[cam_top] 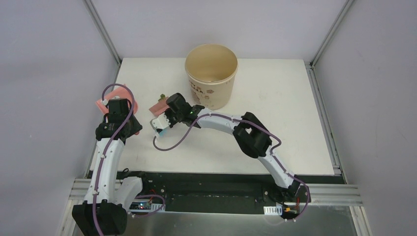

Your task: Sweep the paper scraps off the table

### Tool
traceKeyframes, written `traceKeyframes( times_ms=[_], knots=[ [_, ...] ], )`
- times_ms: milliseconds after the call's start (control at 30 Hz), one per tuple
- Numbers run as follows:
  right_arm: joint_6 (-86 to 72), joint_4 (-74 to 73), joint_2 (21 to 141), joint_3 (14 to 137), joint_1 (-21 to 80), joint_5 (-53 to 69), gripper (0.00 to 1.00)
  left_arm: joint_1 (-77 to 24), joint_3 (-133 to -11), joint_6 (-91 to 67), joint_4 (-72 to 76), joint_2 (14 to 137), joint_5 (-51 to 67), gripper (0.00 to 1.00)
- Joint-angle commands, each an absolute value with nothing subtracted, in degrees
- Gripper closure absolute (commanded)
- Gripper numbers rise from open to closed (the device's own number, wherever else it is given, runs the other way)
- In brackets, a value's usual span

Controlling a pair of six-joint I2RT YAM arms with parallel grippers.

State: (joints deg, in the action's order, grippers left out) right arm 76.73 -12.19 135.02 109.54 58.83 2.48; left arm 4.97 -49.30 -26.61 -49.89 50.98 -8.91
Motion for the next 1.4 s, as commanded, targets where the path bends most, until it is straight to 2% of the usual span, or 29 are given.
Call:
traceKeyframes(
  times_ms=[0,233,333,533,667,767,867,1133,1267,1367],
  knots=[
    [79.4,-25.0,123.8,106.3,60.1,6.4,1.0,5.4,-49.7,-26.0,-47.7,50.7,-8.7,1.0],
    [71.0,-56.6,112.7,107.4,63.4,10.4,1.0,5.4,-49.8,-25.8,-47.4,51.2,-8.0,1.0],
    [68.1,-63.1,108.8,107.7,66.2,8.1,1.0,5.4,-49.8,-25.8,-47.3,51.5,-7.8,1.0],
    [55.0,-52.7,109.5,113.6,64.4,1.4,1.0,5.4,-49.7,-25.9,-47.2,51.8,-7.8,1.0],
    [26.6,-49.8,116.2,125.7,59.4,4.2,1.0,5.4,-49.6,-25.8,-47.2,51.7,-7.9,1.0],
    [1.1,-54.1,122.6,135.6,54.7,14.3,1.0,5.4,-49.5,-25.8,-47.2,51.2,-8.2,1.0],
    [-9.8,-49.7,121.8,129.4,54.6,19.9,1.0,5.4,-49.4,-25.8,-47.1,50.9,-8.1,1.0],
    [-36.6,-39.9,127.2,129.4,53.7,36.7,1.0,5.4,-49.3,-25.8,-47.1,50.9,-8.1,1.0],
    [-47.6,-35.9,130.4,127.8,53.4,36.6,1.0,5.4,-49.1,-25.7,-47.0,50.9,-7.8,1.0],
    [-48.8,-36.0,133.2,129.8,53.1,34.5,1.0,5.4,-49.2,-25.7,-46.9,51.2,-7.3,1.0]
  ],
)
